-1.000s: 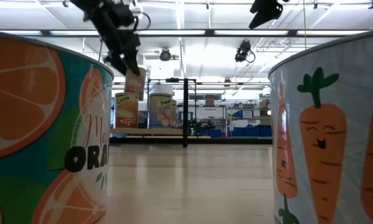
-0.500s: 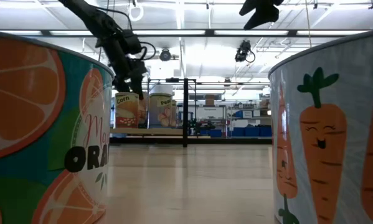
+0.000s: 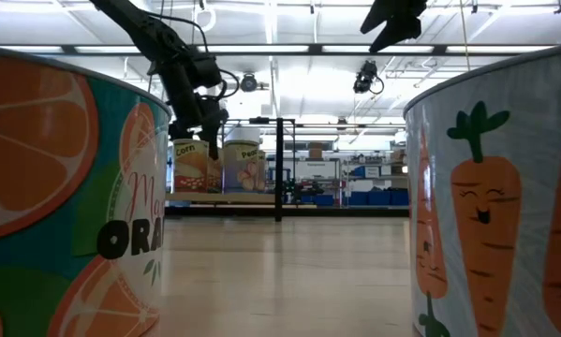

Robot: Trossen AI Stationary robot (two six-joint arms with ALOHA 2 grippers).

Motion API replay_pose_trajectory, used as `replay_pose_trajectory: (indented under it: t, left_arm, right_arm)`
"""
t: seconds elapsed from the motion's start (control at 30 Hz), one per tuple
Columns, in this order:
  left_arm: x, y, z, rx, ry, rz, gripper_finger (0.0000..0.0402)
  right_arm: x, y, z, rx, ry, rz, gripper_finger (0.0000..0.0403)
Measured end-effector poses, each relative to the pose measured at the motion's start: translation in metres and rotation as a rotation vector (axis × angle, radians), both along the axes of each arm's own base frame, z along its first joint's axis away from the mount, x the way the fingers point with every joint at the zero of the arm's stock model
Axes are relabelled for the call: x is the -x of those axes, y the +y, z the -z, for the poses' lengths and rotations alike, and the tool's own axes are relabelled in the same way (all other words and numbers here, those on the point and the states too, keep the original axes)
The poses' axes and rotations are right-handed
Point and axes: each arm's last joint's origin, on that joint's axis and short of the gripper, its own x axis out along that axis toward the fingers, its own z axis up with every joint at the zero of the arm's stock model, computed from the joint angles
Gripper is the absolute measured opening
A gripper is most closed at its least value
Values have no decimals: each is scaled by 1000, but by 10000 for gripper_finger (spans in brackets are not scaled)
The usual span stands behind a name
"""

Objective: Pick and place cans onto a shelf
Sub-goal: Put the can of corn on the shelf

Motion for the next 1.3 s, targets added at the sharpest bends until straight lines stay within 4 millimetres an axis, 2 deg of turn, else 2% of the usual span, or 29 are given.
replay_pose_trajectory:
  t: [0.2, 0.53, 1.03, 1.2, 1.3]
  left_arm:
    - [-3, -1, -2, -19, -32, -22, 292]
    - [-5, -9, -1, 21, -9, -26, 351]
    - [8, -22, -22, -15, 20, -46, 346]
    - [6, -20, -26, -13, -26, -101, 337]
    - [3, -15, -33, -75, -66, -162, 336]
  right_arm:
    - [0, -1, 0, 10, 6, -6, 348]
    - [2, -2, 2, 4, 30, -11, 348]
    - [3, -2, 2, 0, 34, -11, 348]
    - [2, -2, 2, 0, 35, -11, 348]
    - [2, -2, 2, 0, 35, -11, 348]
